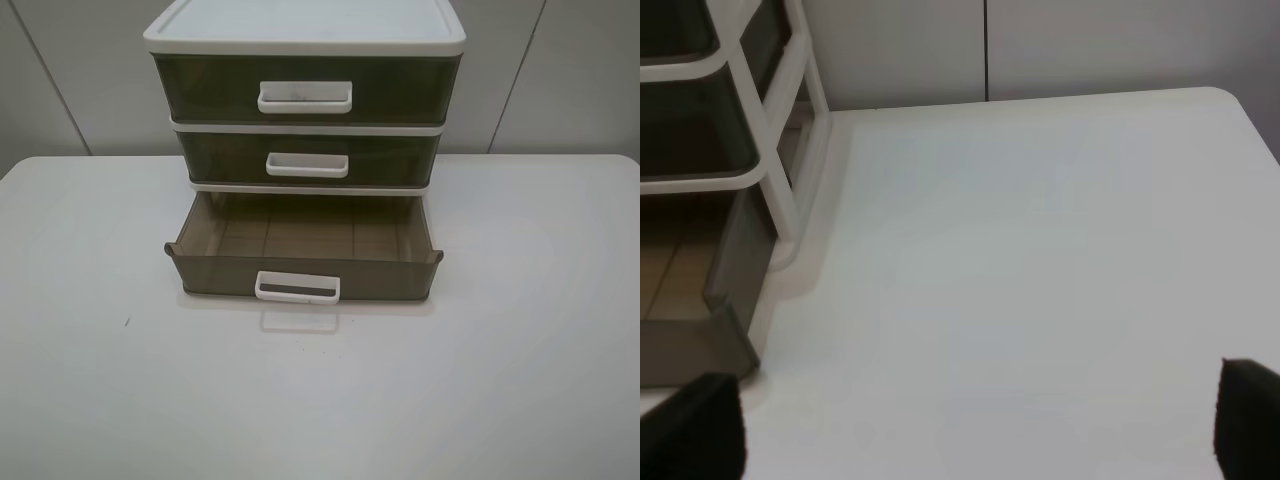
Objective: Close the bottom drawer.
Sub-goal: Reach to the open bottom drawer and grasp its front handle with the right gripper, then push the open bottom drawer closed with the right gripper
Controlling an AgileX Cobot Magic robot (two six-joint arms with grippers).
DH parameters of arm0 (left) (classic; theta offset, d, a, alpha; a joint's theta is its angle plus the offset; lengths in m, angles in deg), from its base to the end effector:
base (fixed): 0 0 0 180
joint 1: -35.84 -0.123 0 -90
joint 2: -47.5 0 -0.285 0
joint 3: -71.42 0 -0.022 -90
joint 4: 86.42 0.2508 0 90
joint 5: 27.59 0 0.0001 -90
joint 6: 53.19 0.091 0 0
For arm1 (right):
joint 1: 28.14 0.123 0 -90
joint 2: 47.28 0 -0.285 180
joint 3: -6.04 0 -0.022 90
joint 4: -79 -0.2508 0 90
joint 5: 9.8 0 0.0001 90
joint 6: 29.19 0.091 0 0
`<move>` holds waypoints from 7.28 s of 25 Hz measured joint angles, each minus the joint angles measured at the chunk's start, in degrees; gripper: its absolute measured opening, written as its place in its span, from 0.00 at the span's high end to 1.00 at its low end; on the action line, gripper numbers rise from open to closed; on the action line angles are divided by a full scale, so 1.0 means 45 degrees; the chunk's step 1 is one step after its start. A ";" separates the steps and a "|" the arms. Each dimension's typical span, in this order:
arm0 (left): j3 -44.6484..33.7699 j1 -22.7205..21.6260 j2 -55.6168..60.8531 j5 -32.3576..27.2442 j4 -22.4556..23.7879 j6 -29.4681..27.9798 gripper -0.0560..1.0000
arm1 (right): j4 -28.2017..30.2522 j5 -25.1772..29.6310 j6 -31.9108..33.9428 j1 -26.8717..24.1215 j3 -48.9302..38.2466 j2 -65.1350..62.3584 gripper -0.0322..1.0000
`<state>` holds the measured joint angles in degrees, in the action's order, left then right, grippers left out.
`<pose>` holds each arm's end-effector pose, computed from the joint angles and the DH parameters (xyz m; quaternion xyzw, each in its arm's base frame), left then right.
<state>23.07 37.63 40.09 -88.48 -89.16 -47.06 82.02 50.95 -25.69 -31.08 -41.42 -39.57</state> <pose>-0.0065 -0.0036 0.2782 0.0598 0.8487 -0.0040 0.5255 -0.0076 -0.0038 0.2828 0.0489 0.8460 -0.0237 0.5304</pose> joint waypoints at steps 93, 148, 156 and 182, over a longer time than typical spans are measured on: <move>0.0000 0.0000 0.0000 0.0000 0.0000 0.0000 0.27 | -0.3797 -2.1394 -0.0462 1.1023 -0.1675 2.0471 0.34; 0.0000 0.0000 0.0000 0.0000 0.0000 0.0000 0.27 | -0.4376 -2.4515 0.2425 1.1400 0.1805 2.6134 0.95; 0.0000 0.0000 0.0000 0.0000 0.0000 0.0000 0.27 | -0.5452 -2.4505 0.1252 1.1400 0.2478 2.6664 0.95; 0.0000 0.0000 0.0000 0.0000 0.0000 0.0000 0.27 | -0.7864 -2.5247 -0.0153 1.1527 0.4655 2.7941 0.95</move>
<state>23.07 37.63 40.09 -88.48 -89.16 -47.06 46.63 -62.66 -26.38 20.80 -20.47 86.17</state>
